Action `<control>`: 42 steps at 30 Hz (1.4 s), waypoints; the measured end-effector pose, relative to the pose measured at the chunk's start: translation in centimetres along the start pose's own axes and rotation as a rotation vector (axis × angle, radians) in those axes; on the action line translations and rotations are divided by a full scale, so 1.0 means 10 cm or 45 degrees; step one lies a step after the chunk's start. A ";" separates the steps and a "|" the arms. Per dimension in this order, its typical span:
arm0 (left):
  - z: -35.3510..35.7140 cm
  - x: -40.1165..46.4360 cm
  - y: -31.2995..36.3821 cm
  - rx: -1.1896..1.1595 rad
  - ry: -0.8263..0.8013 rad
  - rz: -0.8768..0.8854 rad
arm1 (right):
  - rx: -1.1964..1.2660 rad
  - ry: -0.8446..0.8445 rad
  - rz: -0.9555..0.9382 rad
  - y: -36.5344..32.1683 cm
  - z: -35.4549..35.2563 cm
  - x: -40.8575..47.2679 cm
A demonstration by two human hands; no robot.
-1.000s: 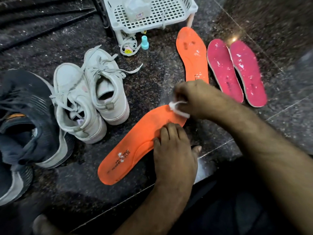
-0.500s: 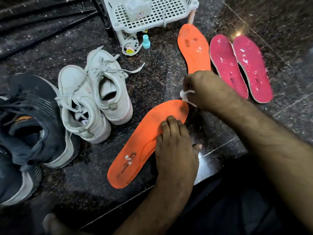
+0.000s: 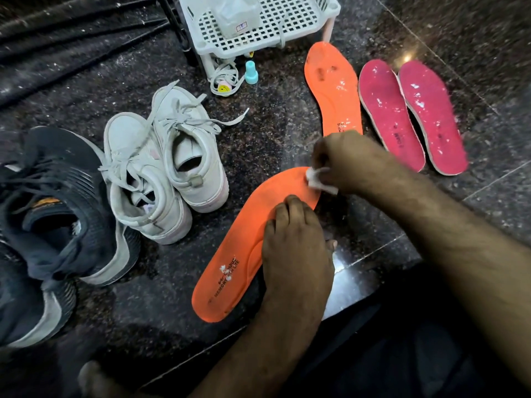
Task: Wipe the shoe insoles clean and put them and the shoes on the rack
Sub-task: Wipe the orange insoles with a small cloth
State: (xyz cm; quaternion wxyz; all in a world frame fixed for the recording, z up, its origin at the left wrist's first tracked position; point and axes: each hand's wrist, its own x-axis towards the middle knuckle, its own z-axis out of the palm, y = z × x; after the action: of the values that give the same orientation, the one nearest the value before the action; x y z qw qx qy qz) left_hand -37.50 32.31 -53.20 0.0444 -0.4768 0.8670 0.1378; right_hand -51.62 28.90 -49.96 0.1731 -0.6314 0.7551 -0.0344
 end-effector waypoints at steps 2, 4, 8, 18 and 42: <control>0.03 0.07 -0.01 -0.048 -0.032 0.057 | 0.148 0.177 0.008 0.02 -0.09 0.02; 0.10 -0.18 0.05 0.052 0.066 -0.088 | 0.208 -0.009 -0.078 -0.08 -0.10 0.00; 0.22 -0.39 0.10 0.006 0.143 -0.072 | 0.007 0.118 0.015 -0.06 0.04 0.05; 0.47 -0.18 0.05 -0.131 0.178 -0.066 | 0.170 0.292 0.046 -0.07 0.17 0.19; 0.28 -0.36 0.12 0.181 0.278 -0.092 | 0.000 -0.274 -0.101 -0.09 0.06 -0.04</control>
State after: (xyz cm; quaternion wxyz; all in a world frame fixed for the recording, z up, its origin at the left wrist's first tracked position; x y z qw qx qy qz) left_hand -36.72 36.68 -54.84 -0.0115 -0.5155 0.8565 0.0217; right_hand -50.50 29.20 -50.16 0.2514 -0.6610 0.7065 0.0268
